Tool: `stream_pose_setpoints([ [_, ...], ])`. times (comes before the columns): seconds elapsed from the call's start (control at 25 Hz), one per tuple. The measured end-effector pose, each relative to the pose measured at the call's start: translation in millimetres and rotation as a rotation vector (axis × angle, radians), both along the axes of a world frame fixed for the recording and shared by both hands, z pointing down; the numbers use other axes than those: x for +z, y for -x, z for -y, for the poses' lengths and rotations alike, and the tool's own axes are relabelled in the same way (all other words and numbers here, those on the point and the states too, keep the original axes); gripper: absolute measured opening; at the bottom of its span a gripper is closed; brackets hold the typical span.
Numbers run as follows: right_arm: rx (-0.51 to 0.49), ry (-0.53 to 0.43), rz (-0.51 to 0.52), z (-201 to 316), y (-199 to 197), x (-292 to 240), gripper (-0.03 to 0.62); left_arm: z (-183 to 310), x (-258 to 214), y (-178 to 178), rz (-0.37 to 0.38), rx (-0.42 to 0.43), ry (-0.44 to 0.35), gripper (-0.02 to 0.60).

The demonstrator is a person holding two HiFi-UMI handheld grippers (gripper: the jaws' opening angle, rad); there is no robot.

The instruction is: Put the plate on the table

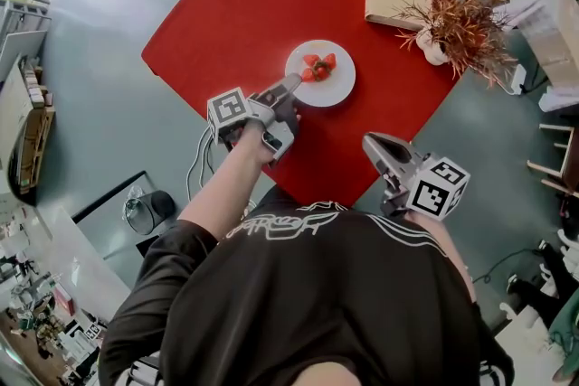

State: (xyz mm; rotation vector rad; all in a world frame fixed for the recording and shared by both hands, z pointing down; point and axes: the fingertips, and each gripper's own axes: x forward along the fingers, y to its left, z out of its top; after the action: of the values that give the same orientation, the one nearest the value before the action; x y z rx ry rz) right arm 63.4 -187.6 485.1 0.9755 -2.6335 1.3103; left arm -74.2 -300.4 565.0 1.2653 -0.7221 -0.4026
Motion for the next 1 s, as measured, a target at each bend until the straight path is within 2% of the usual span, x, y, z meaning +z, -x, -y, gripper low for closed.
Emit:
stream_pose_setpoints([
  [0.2, 0.015, 0.014, -0.003, -3, -6, 6, 0.008, 1, -6, -8, 0.059, 0.05, -0.047, 0.287],
  [0.36, 0.021, 0.026, 0.012, -1, -6, 8, 0.008, -2, -8, -15, 0.177, 0.129, -0.12, 0.336],
  [0.56, -0.001, 0.021, 0.017, 5, 0, 1, 0.008, -8, -14, -19, 0.296, 0.213, -0.205, 0.356],
  [0.68, -0.018, 0.019, 0.019, 9, 2, 1, 0.008, -11, -13, -22, 0.397, 0.276, -0.256, 0.356],
  [0.88, -0.043, 0.044, 0.022, 12, 5, 7, 0.008, -23, -6, -30, 0.626, 0.431, -0.348, 0.357],
  [1.0, -0.06, 0.047, 0.023, 13, 6, 5, 0.008, -32, -3, -33, 0.709, 0.512, -0.397, 0.359],
])
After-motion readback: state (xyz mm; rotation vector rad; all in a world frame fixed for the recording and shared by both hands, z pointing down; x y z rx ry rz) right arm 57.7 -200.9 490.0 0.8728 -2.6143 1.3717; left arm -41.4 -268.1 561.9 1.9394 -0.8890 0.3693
